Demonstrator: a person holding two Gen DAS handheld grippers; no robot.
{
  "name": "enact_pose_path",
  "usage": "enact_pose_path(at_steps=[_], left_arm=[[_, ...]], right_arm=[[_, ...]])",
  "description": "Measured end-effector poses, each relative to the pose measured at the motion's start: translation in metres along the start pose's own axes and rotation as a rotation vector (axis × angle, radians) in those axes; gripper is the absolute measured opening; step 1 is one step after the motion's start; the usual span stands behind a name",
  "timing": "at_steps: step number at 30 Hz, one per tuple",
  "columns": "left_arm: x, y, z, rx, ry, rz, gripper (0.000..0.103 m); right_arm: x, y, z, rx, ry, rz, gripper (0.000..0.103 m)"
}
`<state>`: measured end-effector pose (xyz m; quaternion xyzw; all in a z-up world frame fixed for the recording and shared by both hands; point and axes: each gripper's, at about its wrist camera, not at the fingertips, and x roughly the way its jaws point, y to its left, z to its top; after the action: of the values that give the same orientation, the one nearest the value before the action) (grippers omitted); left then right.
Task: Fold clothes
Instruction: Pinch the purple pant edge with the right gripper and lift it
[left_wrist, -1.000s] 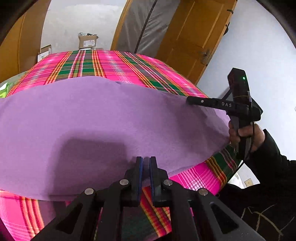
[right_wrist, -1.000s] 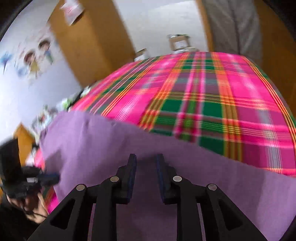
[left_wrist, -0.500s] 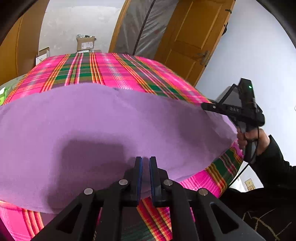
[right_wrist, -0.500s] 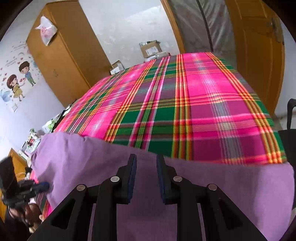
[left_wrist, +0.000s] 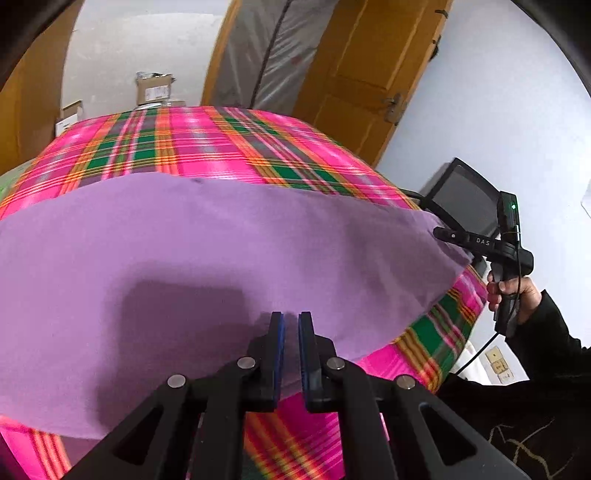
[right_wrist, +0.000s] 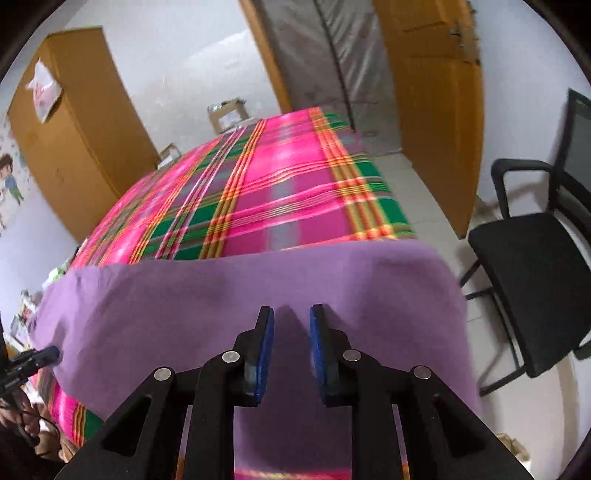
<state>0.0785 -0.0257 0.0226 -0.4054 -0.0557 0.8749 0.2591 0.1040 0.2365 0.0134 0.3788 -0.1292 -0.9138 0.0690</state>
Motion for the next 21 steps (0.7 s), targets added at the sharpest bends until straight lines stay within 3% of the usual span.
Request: enact_pose_path(at_steps=[2,5,8,12,17,21], left_arm=[[0.008,-0.012,0.004,0.028,0.009,-0.023,0.007],[0.018,-0.029,0.009,0.068,0.020,-0.056,0.007],[0.030,-0.045,0.011,0.107,0.043,-0.081,0.007],[0.044,-0.053,0.008,0.129,0.072,-0.072,0.007],[0.042,-0.057,0.012,0.125,0.063,-0.077,0.007],[0.048,-0.063,0.013,0.136,0.073,-0.076,0.007]], right_arm=[[-0.010,-0.001,-0.004,-0.004,-0.022,0.001,0.024],[-0.024,0.019,-0.017,-0.067,-0.052,0.087,0.024],[-0.029,0.045,-0.037,-0.193,-0.048,0.141,0.023],[-0.029,0.050,-0.058,-0.293,-0.055,0.108,0.021],[-0.034,0.033,-0.043,-0.240,-0.074,0.051,0.021],[-0.019,0.037,-0.010,-0.203,-0.067,0.051,0.022]])
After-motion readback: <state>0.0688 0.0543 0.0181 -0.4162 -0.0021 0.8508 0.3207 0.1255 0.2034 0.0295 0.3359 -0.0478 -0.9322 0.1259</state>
